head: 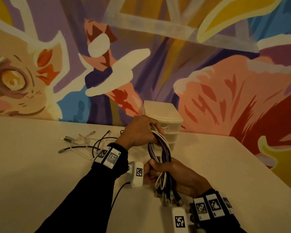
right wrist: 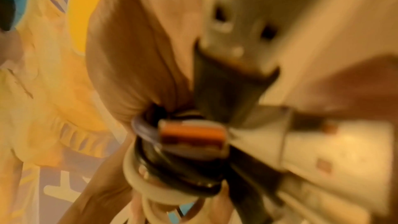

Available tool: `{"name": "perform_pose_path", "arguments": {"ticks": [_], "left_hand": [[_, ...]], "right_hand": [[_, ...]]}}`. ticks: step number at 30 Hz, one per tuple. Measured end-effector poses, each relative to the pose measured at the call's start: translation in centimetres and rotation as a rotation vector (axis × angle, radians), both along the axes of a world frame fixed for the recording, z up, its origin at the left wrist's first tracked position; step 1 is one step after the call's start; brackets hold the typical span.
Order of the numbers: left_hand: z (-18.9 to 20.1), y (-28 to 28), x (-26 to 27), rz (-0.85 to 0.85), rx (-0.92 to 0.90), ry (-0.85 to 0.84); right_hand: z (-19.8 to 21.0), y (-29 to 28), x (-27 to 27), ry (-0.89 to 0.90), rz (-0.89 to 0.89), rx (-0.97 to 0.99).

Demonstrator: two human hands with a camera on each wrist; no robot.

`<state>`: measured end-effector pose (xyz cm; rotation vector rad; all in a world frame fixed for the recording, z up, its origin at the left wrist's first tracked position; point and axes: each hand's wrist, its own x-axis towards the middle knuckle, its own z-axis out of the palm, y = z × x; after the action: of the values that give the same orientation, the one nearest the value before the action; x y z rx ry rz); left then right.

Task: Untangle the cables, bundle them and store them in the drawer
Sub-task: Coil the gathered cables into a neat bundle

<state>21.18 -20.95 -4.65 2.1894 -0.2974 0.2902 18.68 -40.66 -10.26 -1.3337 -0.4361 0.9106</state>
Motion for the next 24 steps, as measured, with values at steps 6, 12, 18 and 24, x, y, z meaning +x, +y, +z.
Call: {"name": "perform_pose_path", "arguments": {"ticks": [6, 12, 18, 24], "left_hand": [[-0.3, -0.1, 0.2, 0.021, -0.018, -0.027], [-0.6, -0.1, 0.3, -0.016, -0.006, -0.011], [-1.2, -0.1, 0.6, -0.052, -0.02, -0.018], [-0.1, 1.7, -0.2, -0.211, 0.156, 0.203]], "right_hand": [[-0.4, -0.5, 0.3, 0.037, 0.019, 0.043], [0.2, -1.1, 0.5, 0.08, 0.093, 0.063], [0.8, -0.8, 0.8, 0.344, 0.251, 0.113], [1.4, -1.2, -0.3, 0.1, 0.102, -0.142]]}}
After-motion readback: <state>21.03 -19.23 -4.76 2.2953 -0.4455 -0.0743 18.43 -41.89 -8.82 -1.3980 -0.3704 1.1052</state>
